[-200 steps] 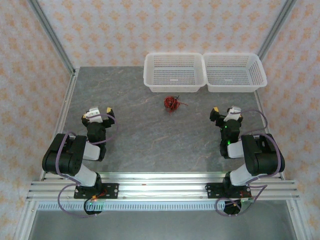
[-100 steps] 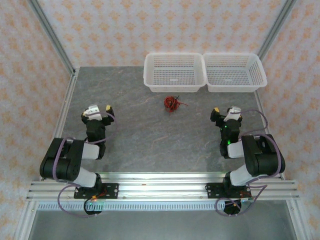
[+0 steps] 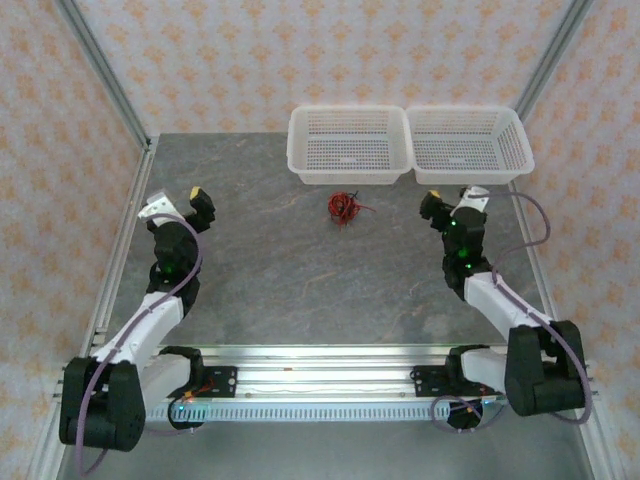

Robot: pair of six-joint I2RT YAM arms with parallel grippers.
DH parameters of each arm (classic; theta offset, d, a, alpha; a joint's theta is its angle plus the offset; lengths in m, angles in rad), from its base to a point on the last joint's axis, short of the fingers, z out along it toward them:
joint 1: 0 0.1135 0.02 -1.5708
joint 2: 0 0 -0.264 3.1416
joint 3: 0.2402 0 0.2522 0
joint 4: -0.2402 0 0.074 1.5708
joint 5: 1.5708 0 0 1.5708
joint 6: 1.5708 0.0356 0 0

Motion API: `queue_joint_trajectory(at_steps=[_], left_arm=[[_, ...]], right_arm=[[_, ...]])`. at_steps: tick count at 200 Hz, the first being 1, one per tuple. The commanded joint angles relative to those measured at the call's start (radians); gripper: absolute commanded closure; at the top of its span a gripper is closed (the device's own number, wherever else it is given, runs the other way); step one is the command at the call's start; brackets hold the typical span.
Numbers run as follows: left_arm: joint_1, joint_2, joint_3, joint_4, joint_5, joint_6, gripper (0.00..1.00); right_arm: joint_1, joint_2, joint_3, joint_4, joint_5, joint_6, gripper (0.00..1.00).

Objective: Untangle the cables

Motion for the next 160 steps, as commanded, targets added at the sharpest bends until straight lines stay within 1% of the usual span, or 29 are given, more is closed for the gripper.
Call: queue_joint_trajectory(at_steps=[1,11,27,51,75,98,121,160], left_arm=[[-0.028,-0.054,0.027,-0.195,0.052,-0.154,0.12],[-0.045,-0.065,0.042,-0.242,0.071,-0.185,0.11],[-0.091,-0.063,0.071,-0.306,0.098,-0.206,0.11],[-0.160,-0.040,0.119,-0.393,0.122,-0.221,0.11],[-0.197,-0.033,0.147,-0.433,0.187,-0.233,0.11],[-0.221,-0.051,0.158,-0.471,0.198,-0.239,0.11],[-0.231,-0.075,0.165,-0.508,0.205,-0.239,0.11],[-0.237,-0.094,0.166,-0.551,0.218,-0.227,0.11]], right_arm=[[0.092,-0.034,0.098,-0.297,0.002,0.059,0.06],[0.148,-0.023,0.144,-0.370,0.004,0.084,0.06],[0.232,0.014,0.214,-0.447,-0.029,0.131,0.06],[0.346,0.167,0.321,-0.497,-0.066,0.194,0.06],[0.420,0.341,0.441,-0.507,-0.067,0.221,0.09],[0.437,0.474,0.526,-0.474,-0.059,0.236,0.10],[0.437,0.582,0.598,-0.462,-0.012,0.247,0.11],[0.437,0.704,0.698,-0.454,-0.001,0.252,0.11]])
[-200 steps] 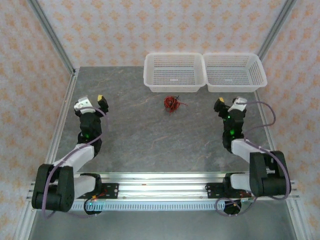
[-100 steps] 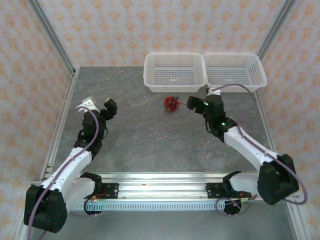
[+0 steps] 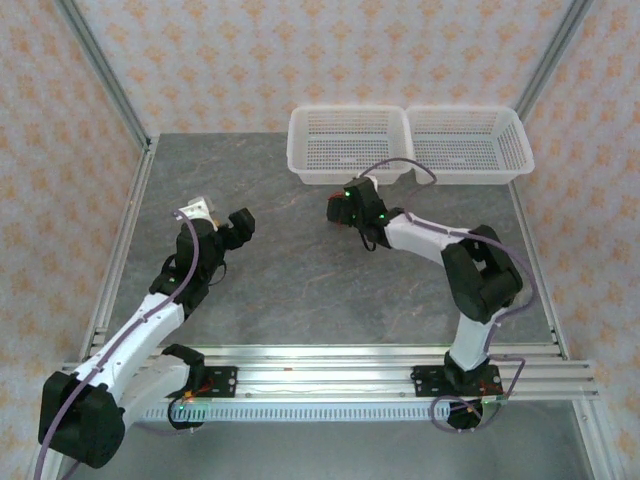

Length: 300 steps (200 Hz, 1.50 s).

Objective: Untangle the cables

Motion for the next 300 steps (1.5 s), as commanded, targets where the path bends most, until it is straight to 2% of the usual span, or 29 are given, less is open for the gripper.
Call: queue_joint_trajectory(at_steps=[1,47,80,94,142,164,203,261,282,300], left_arm=[[-0.010,-0.024,0.037,-0.056,0.023,-0.006,0.11],[-0.013,-0.027,0.030,-0.066,0.028,-0.002,0.11],[-0.017,-0.029,0.030,-0.068,0.037,-0.006,0.10],[-0.019,-0.031,0.030,-0.072,0.041,-0.005,0.10],[-0.026,-0.047,0.030,-0.095,0.049,-0.002,0.10],[-0.028,-0.061,0.041,-0.133,0.055,0.006,0.09],[-0.035,-0.106,0.064,-0.223,0.060,-0.004,0.08],[-0.090,-0.150,0.061,-0.311,0.110,-0.057,0.06],[-0.144,-0.143,0.054,-0.325,0.114,-0.071,0.06],[-0.201,-0.130,0.034,-0.310,0.115,-0.091,0.06]], right_arm=[[-0.002,0.045,0.066,-0.001,0.040,0.024,0.11],[-0.003,0.122,0.104,0.001,0.091,0.061,0.12],[-0.003,0.169,0.129,0.013,0.097,0.068,0.20],[-0.003,0.173,0.127,0.023,0.078,0.071,0.26],[-0.001,0.135,0.031,0.110,-0.028,0.081,0.64],[0.002,0.085,-0.045,0.139,-0.079,0.095,0.71],[0.044,-0.065,-0.223,0.159,-0.135,0.135,0.72],[0.233,-0.295,-0.491,0.216,-0.133,0.327,0.70],[0.273,-0.349,-0.548,0.217,-0.117,0.390,0.66],[0.277,-0.398,-0.577,0.201,-0.115,0.408,0.55]])
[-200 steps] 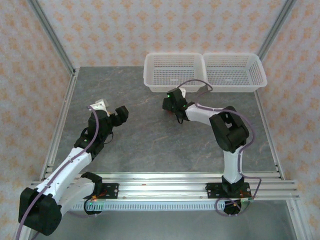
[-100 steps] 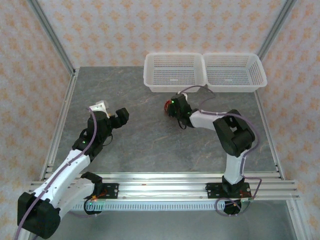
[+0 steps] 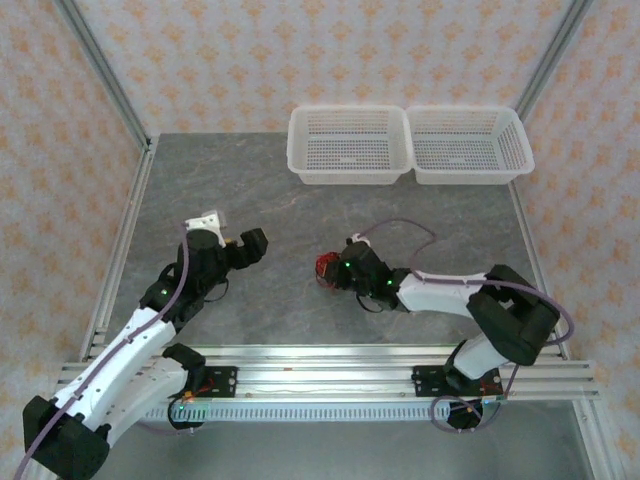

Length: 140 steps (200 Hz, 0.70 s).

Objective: Untangle the cables

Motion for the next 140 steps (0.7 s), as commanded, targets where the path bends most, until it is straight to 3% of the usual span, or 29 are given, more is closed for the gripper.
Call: queue_joint_trajectory(at_steps=[1,22,48,105,140], left_arm=[[-0.063,0.008,-0.004,-0.026,0.021,-0.043,0.06],[-0.136,0.038,-0.038,0.028,0.031,-0.077,0.06],[-0.226,0.102,-0.077,0.129,0.059,-0.115,0.06],[-0.399,0.332,-0.052,0.291,0.089,-0.036,0.08],[-0.423,0.475,-0.025,0.363,0.065,0.010,0.10]], right_arm=[[0.001,-0.067,-0.036,-0.013,0.022,0.084,0.54],[0.000,-0.144,-0.027,-0.091,0.051,0.070,0.41],[0.001,-0.260,0.002,-0.211,0.081,0.046,0.35],[-0.003,-0.550,0.006,-0.488,0.231,0.064,0.29],[-0.044,-0.707,-0.012,-0.561,0.246,0.064,0.28]])
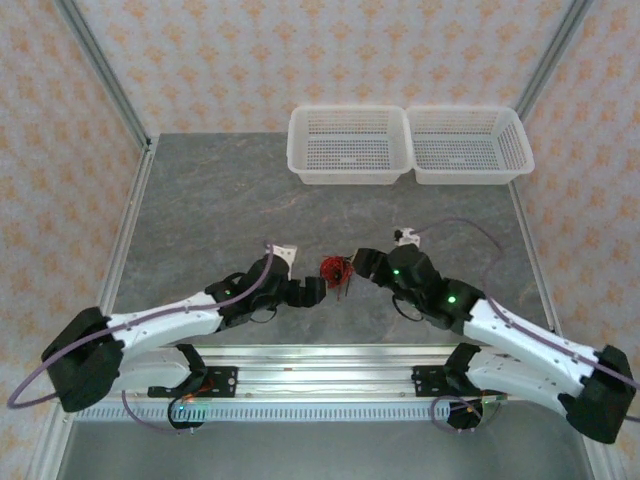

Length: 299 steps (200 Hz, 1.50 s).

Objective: Untangle the cables

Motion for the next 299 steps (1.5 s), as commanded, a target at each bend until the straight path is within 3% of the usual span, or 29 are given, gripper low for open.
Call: queue_joint_trajectory(at_steps=[1,39,114,217,245,299], left_arm=[[-0.006,0.063,0.037,0.105,-0.019,0.048,0.10],[-0.003,0.157,0.061,0.197,-0.072,0.095,0.10],[0.043,0.370,0.129,0.359,0.036,0.106,0.11],[0.052,0.426,0.144,0.387,0.080,0.145,0.30],[0.052,0.431,0.141,0.404,0.082,0.145,0.39],[0.051,0.455,0.172,0.403,0.083,0.144,0.79]], right_arm=[[-0.027,-0.079,-0.010,-0.115,0.065,0.009,0.28],[-0.054,-0.120,-0.013,-0.139,0.041,-0.001,0.29],[-0.066,-0.072,-0.010,-0.098,0.011,-0.008,0.29],[-0.072,-0.072,-0.012,-0.094,0.011,-0.008,0.30],[-0.072,-0.084,-0.023,-0.087,0.009,-0.003,0.30],[-0.072,-0.056,-0.082,0.014,-0.048,-0.001,0.30]])
